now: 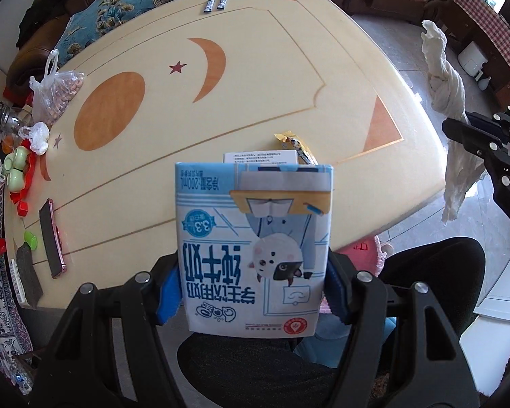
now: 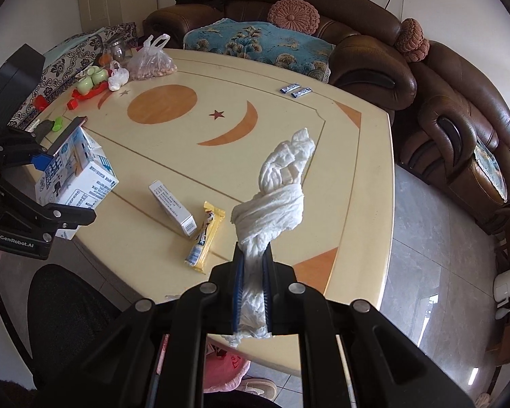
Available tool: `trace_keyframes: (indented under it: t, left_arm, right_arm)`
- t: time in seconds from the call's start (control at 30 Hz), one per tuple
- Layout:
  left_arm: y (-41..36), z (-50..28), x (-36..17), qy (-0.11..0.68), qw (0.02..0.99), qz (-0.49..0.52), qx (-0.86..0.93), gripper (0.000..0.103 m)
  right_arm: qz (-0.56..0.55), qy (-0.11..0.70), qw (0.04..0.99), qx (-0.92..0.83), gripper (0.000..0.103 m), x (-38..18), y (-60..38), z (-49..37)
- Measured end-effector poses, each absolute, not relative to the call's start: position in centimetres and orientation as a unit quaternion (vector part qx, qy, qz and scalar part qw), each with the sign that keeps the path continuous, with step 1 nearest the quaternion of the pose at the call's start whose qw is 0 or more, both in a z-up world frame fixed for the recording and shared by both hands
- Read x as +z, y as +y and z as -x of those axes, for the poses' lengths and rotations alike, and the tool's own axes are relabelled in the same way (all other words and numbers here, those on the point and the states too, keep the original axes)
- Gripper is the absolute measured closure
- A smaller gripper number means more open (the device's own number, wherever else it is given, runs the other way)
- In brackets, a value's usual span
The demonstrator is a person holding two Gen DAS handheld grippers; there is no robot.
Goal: Collect trash
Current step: 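Carry the milk carton and tissue with both tools over the pink bin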
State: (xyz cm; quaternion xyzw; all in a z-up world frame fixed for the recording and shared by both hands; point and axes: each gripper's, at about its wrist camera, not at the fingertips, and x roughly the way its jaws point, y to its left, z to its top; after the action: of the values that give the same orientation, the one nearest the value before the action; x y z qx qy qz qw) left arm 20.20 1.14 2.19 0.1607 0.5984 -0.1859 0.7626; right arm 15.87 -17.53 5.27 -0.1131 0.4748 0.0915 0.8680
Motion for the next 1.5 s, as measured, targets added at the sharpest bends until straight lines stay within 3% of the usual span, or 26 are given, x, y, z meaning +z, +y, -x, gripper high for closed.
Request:
trace_keyframes:
  t: [0.57, 1.5]
  left_arm:
    - [-2.0, -9.9, -2.9, 0.57, 0.762, -0.197, -0.237, 0.037]
    - [-4.1, -6.9, -19.0, 0.652, 0.686, -0.161, -0.278, 0.037]
  right_arm:
    - [0.112, 0.5, 0.851, 0.114, 0.092, -0.6, -15.8, -4.6]
    - [0.034, 0.575, 0.814, 0.076, 0.092, -14.6, -18.5, -3.4]
